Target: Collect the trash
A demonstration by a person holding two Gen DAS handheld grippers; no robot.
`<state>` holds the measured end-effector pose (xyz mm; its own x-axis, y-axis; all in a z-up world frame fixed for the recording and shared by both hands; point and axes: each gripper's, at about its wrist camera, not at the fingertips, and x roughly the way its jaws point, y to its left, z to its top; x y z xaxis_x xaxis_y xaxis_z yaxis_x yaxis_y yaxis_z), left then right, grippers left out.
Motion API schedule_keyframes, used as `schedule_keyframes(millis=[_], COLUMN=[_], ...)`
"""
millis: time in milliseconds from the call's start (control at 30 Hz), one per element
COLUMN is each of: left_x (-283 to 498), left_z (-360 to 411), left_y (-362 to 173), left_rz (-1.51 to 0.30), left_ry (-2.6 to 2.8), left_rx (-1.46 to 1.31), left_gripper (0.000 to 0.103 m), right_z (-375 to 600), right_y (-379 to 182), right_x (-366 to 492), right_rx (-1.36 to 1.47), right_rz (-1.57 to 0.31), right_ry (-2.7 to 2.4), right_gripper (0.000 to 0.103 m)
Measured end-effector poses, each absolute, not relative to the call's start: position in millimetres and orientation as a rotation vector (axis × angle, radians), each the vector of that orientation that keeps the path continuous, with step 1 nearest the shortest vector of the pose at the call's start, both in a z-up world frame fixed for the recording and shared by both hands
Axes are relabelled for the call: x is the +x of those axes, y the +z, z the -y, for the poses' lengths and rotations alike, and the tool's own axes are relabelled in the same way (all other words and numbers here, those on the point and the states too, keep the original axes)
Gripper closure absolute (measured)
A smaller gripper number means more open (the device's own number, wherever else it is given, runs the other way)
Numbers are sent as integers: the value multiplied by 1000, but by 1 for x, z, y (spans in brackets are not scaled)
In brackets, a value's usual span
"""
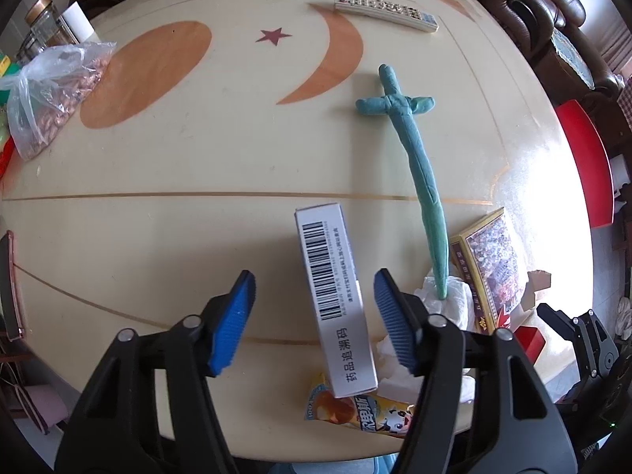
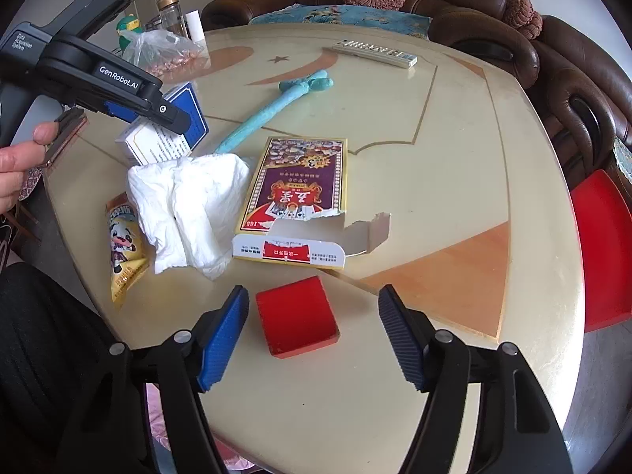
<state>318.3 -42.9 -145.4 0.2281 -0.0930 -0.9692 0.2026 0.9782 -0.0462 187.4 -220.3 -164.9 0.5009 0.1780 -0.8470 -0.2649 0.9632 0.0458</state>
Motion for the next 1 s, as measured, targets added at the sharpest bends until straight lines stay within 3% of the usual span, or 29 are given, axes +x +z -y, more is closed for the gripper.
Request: schedule_keyframes(millis=[133, 333, 533, 600, 700, 800, 1000], left_x=[319, 318, 317, 318, 316, 317, 317], left_z=[46, 47, 47, 47, 45, 45, 42], left_y=[-151, -154, -155, -157, -158, -157, -156], left_rz=[-1344, -1351, -1352, -1357, -1366, -1363, -1353], left_ry=[-208, -208, -214, -212, -214, -213, -209], left_rx=[100, 98, 101, 106, 103, 102, 106], left_gripper=[54, 62, 64, 70, 75, 78, 80], right_z=[219, 216, 217, 216, 216, 215, 216], right_y=[-166, -166, -166, -166, -165, -165, -165], right_x=[186, 182, 183, 183, 183, 183, 182], right_rx=[-101, -137, -135, -134, -130, -130, -118], right_rz=[-1002, -991, -988, -987, -987, -990, -985], right_ry=[273, 264, 253, 250, 242, 234, 208], right_gripper=[38, 53, 55, 56, 68, 73, 73])
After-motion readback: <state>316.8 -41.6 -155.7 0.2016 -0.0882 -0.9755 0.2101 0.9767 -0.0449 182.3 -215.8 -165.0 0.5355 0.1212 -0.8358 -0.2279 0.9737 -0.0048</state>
